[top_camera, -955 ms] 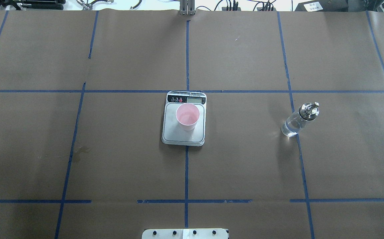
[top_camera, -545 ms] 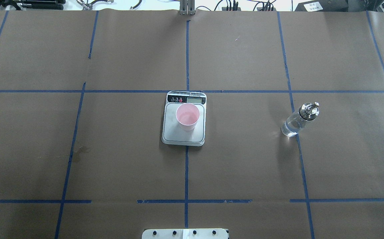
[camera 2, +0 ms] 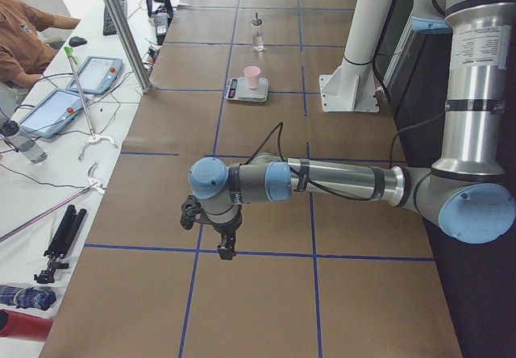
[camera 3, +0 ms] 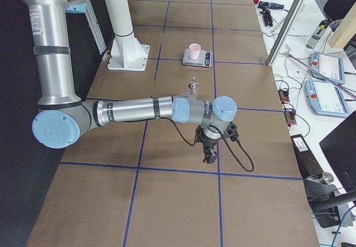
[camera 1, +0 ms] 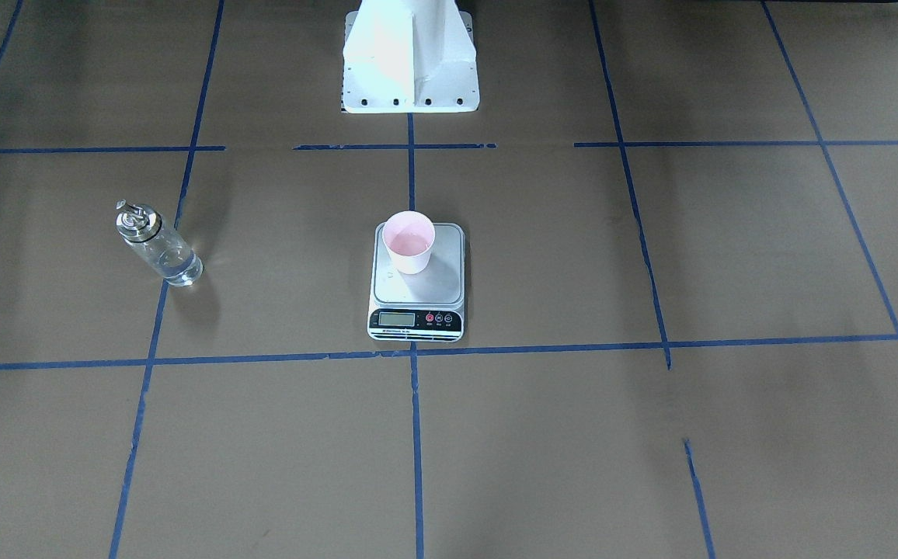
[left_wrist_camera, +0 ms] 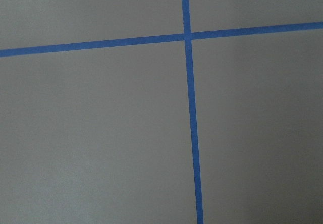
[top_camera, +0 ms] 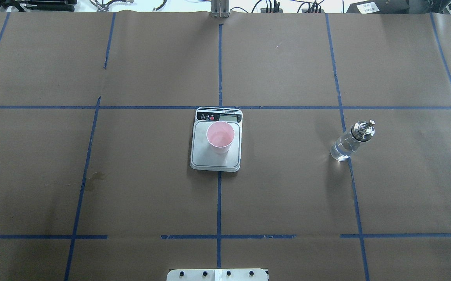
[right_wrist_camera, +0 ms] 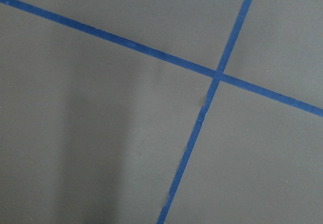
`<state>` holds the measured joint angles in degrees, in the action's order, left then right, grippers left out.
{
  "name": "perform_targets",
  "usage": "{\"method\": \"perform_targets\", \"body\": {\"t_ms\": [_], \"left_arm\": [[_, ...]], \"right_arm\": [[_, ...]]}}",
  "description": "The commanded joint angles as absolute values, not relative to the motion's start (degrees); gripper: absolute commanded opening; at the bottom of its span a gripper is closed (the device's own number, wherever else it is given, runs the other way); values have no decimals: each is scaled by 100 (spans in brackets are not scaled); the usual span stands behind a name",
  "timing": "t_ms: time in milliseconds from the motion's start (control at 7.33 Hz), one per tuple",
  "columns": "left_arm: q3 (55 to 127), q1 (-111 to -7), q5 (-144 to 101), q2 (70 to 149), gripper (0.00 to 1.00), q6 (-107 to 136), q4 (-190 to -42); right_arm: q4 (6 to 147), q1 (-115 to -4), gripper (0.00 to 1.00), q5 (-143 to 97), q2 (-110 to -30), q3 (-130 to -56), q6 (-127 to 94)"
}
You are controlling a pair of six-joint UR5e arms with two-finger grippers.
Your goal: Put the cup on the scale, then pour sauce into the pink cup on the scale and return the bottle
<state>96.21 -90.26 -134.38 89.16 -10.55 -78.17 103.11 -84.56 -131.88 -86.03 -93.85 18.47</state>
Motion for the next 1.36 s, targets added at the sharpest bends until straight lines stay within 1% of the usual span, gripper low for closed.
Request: {"method": "perform_targets", "body": {"t_ms": [0, 1227], "left_arm": [[9624, -9026, -13438, 8938, 100, -1055, -7988], [9606, -9009, -13447, 9009, 100, -1020, -8209]], "right_arm": [[10031, -8464, 100, -13192, -8762, -9387, 1846], [9722, -8473, 100, -13227, -8991, -9326, 1802]]}}
